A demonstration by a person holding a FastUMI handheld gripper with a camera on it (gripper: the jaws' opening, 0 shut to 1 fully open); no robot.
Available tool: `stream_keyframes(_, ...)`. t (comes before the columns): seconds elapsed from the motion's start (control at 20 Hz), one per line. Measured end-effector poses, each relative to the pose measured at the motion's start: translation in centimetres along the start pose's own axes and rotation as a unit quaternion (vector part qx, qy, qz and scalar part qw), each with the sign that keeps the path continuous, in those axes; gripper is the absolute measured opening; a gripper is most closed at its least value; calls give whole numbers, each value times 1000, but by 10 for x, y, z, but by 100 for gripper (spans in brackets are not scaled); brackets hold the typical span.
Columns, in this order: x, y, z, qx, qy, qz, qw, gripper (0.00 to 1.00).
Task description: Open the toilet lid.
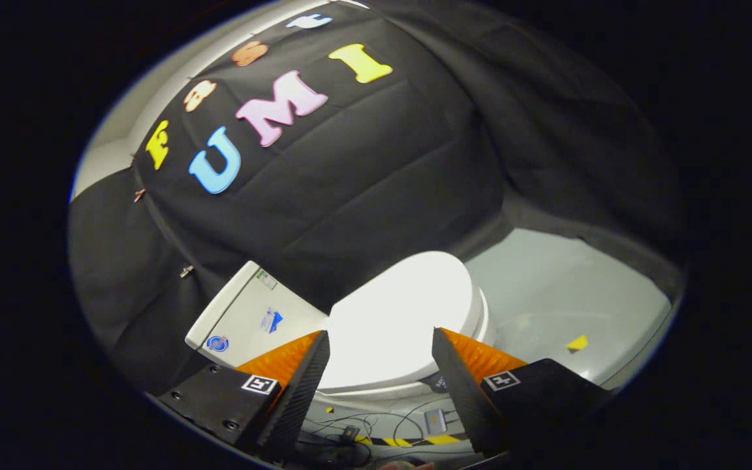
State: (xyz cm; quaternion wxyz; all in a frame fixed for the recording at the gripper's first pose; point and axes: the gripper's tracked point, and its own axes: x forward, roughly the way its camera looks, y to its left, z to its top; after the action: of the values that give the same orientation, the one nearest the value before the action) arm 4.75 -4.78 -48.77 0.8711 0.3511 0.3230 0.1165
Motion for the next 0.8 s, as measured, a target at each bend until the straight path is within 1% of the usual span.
stream_keyframes(0.15, 26, -34, -40, 57, 54, -11, 997, 98)
stream_keyframes(0.25, 36, -52, -67, 89, 87, -17, 992, 98)
stream_keyframes(0.4, 46, -72, -86, 145, 116, -19, 983, 99)
stream_keyframes(0.6, 66, -92, -112, 176, 150, -29, 972, 98)
stream_keyframes(0.7, 78, -95, -120, 194, 158, -23, 968, 94)
stream_keyframes(0.75, 82, -92, -120, 205, 160, -11, 966, 94)
stream_keyframes(0.8, 84, -90, -125, 216, 166, -7, 962, 87)
